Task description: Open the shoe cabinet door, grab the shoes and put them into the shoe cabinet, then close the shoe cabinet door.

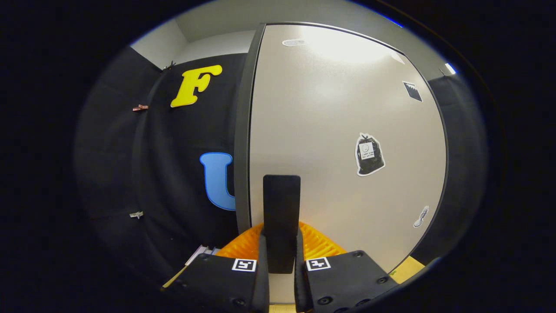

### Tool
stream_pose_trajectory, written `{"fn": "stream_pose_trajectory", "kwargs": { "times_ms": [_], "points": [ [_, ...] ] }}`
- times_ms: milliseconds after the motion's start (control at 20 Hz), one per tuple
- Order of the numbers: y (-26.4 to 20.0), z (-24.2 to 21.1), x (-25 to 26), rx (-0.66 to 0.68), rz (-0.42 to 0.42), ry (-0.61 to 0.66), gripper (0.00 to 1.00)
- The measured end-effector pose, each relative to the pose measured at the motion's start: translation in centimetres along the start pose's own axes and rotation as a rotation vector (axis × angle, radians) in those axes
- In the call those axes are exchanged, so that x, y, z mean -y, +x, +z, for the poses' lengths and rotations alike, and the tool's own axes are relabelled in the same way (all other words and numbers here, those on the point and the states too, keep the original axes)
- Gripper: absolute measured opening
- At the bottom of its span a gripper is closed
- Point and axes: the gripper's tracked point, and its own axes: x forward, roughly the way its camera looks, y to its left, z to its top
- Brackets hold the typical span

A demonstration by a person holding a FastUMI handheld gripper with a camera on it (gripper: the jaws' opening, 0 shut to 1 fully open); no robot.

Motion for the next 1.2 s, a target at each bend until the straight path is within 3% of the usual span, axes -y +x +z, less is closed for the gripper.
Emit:
{"fn": "stream_pose_trajectory", "kwargs": {
  "times_ms": [150,200,450,1200],
  "points": [
    [-1.3,0.1,-0.1,-0.015,0.048,0.017,0.27],
    [-1.9,0.0,-0.2,-0.012,0.062,0.017,0.20],
    [-6.5,0.3,0.7,-0.019,0.128,0.045,0.19],
    [-18.9,1.0,8.6,-0.022,0.166,0.081,0.19]
  ]
}}
